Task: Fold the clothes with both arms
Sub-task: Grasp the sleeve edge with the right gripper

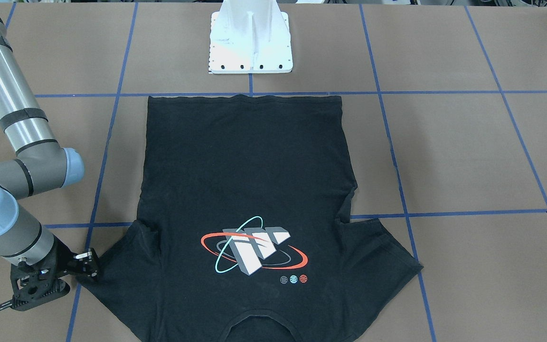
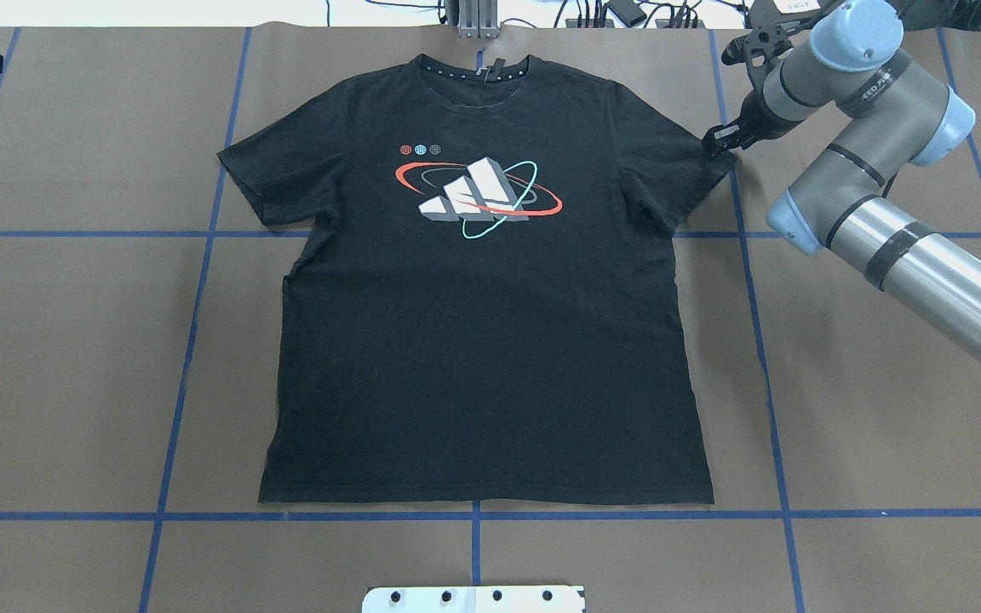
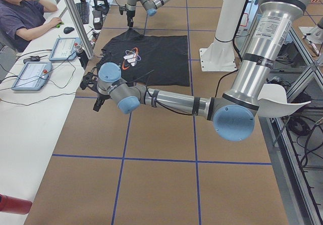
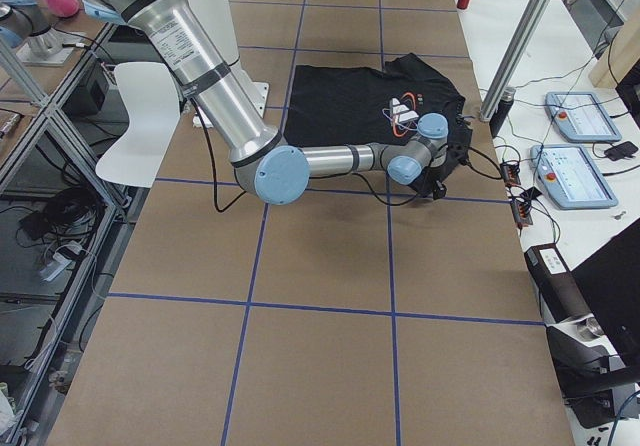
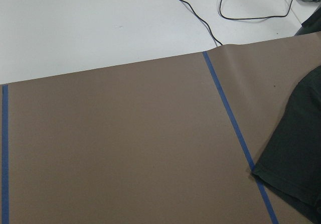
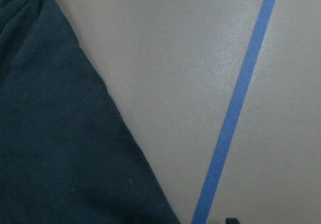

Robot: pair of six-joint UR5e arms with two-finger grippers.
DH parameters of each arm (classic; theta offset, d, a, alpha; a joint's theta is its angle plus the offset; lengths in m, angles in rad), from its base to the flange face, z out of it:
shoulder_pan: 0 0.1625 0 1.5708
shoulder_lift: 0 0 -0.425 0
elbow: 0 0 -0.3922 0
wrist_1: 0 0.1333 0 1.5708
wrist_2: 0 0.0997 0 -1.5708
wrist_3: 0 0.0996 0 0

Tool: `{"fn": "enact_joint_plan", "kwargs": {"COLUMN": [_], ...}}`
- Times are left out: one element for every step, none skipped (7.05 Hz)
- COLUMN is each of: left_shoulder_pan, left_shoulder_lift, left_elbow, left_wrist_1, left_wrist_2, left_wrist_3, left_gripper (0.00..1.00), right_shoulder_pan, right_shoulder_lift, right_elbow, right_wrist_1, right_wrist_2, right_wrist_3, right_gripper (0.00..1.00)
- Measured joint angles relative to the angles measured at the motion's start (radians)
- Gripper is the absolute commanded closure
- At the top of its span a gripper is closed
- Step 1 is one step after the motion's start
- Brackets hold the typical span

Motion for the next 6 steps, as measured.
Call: {"fn": "enact_joint_plan", "kwargs": {"left_shoulder_pan": [0.0,0.0,0.0,0.0,0.0,0.0], "left_shoulder_lift": [0.0,0.0,0.0,-0.002,-0.005,-0.007], "left_elbow": [0.0,0.0,-0.001,-0.002,-0.003,-0.003], "left_wrist_1": [0.0,0.0,0.0,0.0,0.0,0.001], "left_wrist_2": [0.0,0.0,0.0,0.0,0.0,0.0], "left_wrist_3": [0.0,0.0,-0.001,-0.002,-0.002,-0.003], "left_gripper": [0.01,0.01,0.0,0.01,0.01,0.01], "right_shoulder_pan": [-0.002,-0.005,-0.005,-0.006,-0.006,-0.006], "right_shoulder_lift": [0.0,0.0,0.0,-0.001,-0.003,-0.004], "right_elbow": [-0.002,-0.003,-0.005,-0.007,-0.008,-0.008], "right_wrist_1": [0.0,0.0,0.0,0.0,0.0,0.0], "right_wrist_2": [0.002,0.003,0.005,0.005,0.005,0.005], "right_wrist_3": [0.0,0.0,-0.001,-0.003,-0.004,-0.005], "right_gripper": [0.57,0.57,0.57,0.57,0.57,0.74]}}
